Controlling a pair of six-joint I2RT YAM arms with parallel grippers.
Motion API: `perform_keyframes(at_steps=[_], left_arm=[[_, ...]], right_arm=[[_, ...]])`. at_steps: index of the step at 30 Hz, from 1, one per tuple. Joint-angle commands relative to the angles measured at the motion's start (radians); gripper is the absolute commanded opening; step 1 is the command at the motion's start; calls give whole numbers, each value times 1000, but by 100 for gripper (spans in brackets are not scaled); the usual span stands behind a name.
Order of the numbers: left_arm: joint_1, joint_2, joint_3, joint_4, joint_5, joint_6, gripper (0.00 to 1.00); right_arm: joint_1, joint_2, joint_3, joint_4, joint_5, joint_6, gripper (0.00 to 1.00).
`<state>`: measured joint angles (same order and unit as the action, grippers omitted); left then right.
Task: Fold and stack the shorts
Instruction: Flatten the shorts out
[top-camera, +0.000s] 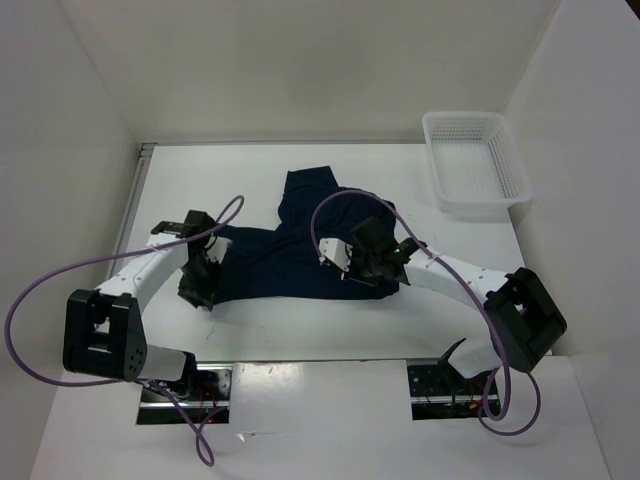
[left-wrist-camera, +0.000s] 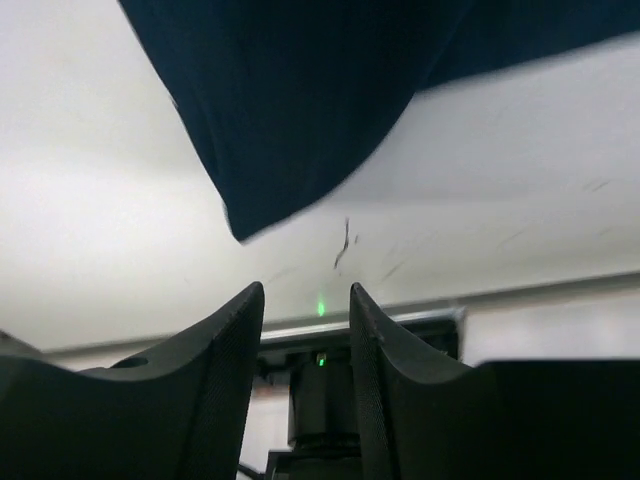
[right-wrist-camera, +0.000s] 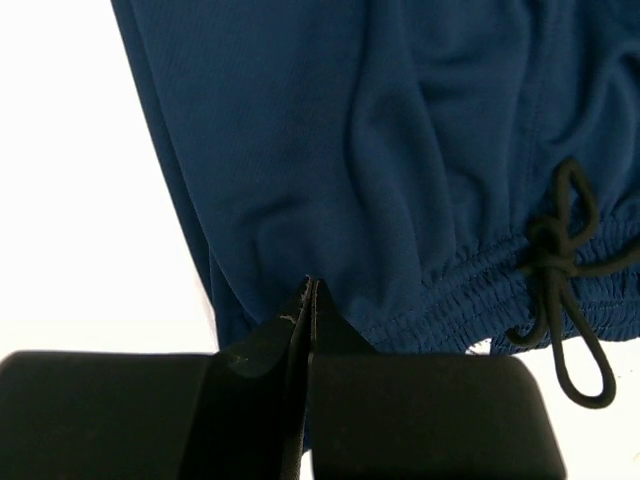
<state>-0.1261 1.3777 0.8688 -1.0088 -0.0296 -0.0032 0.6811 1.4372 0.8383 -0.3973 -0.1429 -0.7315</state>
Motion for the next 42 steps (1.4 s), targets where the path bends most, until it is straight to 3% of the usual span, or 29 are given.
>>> perform_keyframes(at_steps=[1, 4, 8, 13, 18, 24, 31, 35, 37, 42], left_arm=[[37, 1, 146, 82, 83, 3, 47], [68, 43, 231, 238, 129, 3, 46], [77, 151, 231, 376, 35, 3, 46], [77, 322, 289, 496, 25, 3, 48], [68, 457, 361, 556, 62, 3, 48], [68, 586, 381, 641, -91, 3, 47], [100, 562, 366, 604, -75, 3, 47], [69, 474, 332, 517, -7, 3, 49], [60, 413, 369, 428, 32, 3, 51], [37, 328, 596, 306, 105, 3, 67]], right_arm=[[8, -35, 22, 83, -15, 93, 1], [8, -26, 10, 135, 18, 118, 4], [8, 6, -27, 156, 60, 87, 5], [8, 6, -99, 135, 107, 0, 8], [8, 6, -153, 52, 132, -111, 10], [8, 19, -171, -26, 196, -291, 10], [17, 22, -232, -66, 249, -381, 5], [17, 9, -96, -57, 154, -240, 10], [17, 0, 60, -73, 66, -81, 21], [17, 12, 321, -51, -110, 238, 36]])
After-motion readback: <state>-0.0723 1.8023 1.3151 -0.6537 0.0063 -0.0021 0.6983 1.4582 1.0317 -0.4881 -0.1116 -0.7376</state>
